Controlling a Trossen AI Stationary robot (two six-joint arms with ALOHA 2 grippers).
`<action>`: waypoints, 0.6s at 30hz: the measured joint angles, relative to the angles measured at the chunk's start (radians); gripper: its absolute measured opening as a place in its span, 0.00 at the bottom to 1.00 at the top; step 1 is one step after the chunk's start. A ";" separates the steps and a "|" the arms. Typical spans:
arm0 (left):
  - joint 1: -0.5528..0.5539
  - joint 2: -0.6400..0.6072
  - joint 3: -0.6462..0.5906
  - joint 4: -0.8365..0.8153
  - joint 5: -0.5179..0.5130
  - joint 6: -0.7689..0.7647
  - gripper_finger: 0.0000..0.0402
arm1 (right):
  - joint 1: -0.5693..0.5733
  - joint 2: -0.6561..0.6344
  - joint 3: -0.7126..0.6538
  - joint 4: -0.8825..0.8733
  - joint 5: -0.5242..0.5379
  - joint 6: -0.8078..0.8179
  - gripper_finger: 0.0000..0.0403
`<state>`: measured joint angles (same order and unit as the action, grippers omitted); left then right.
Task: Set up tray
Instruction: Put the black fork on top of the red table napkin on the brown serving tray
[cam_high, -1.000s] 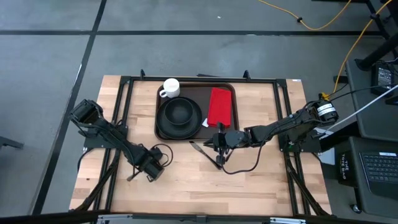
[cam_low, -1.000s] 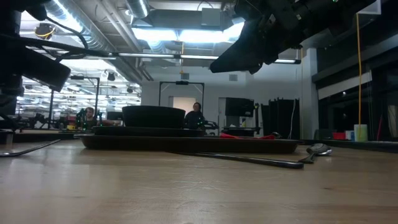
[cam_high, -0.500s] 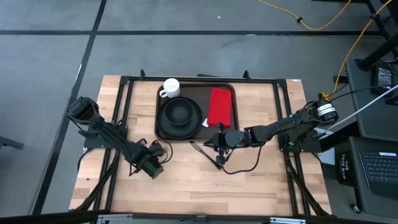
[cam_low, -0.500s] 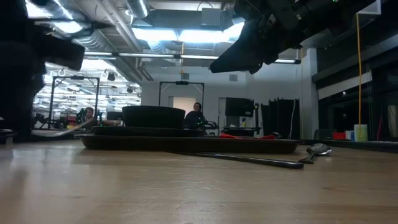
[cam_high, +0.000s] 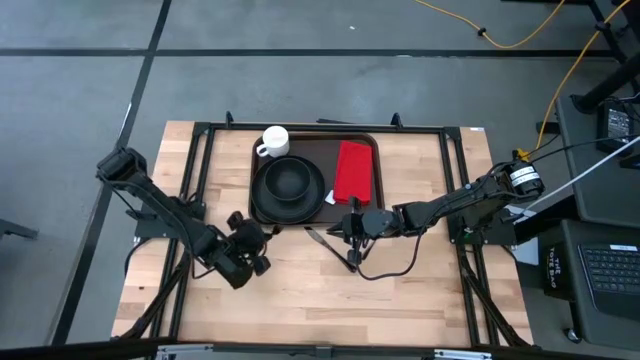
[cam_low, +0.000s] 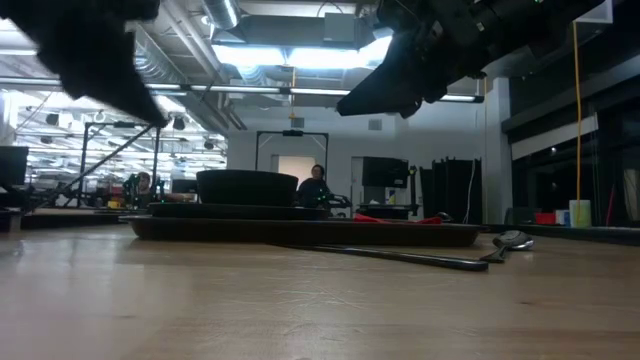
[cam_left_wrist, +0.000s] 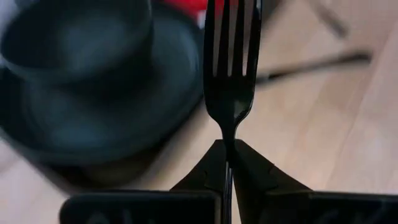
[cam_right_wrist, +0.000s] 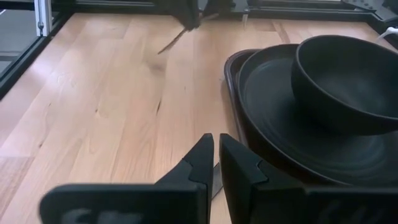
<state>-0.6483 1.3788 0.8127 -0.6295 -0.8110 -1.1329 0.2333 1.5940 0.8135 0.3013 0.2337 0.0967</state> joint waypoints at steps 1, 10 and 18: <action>0.000 -0.007 0.000 0.023 -0.036 0.023 0.01 | 0.000 0.000 0.000 0.004 0.000 0.000 0.08; 0.003 -0.029 0.001 0.366 -0.294 0.408 0.02 | 0.000 0.000 0.000 0.049 0.000 0.003 0.08; 0.046 -0.029 0.002 0.643 -0.423 0.738 0.02 | 0.000 0.000 0.000 0.163 0.000 -0.007 0.08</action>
<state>-0.6028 1.3499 0.8143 0.0136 -1.2343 -0.3952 0.2333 1.5940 0.8131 0.4647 0.2340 0.0896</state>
